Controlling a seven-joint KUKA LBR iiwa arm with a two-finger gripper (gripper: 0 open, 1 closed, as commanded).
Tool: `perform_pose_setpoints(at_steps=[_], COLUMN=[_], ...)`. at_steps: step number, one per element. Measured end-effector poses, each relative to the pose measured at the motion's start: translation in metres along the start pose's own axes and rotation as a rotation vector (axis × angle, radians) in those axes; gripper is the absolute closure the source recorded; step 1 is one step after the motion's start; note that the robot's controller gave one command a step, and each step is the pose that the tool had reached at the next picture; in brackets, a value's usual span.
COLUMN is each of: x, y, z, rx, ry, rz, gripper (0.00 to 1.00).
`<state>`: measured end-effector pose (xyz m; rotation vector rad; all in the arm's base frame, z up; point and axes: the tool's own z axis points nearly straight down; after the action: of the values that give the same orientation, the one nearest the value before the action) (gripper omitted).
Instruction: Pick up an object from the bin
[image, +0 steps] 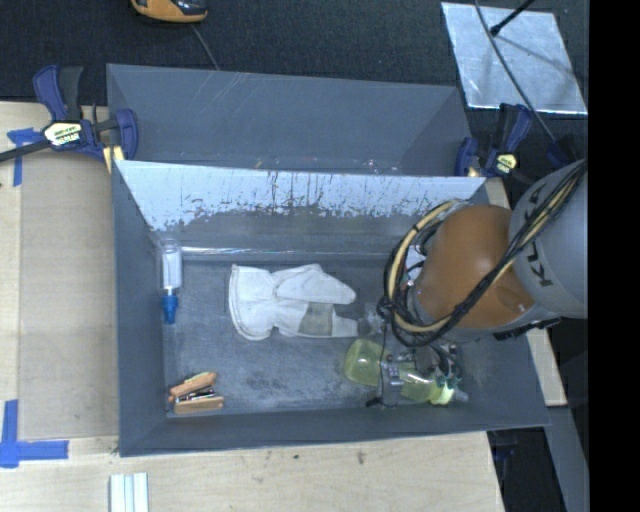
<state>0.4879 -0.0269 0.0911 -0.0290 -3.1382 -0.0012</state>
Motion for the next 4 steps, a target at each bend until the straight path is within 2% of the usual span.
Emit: perform_pose_setpoints(at_steps=[2,3,4], x=[-0.003,0.002,-0.001], y=[0.008,-0.013,-0.024], z=[0.027,0.002,-0.012], rx=[0.001,0.001,0.002], ry=[-0.006,-0.005,-0.009], rz=[-0.039,-0.022,-0.011], gripper=[0.00,0.00,0.00])
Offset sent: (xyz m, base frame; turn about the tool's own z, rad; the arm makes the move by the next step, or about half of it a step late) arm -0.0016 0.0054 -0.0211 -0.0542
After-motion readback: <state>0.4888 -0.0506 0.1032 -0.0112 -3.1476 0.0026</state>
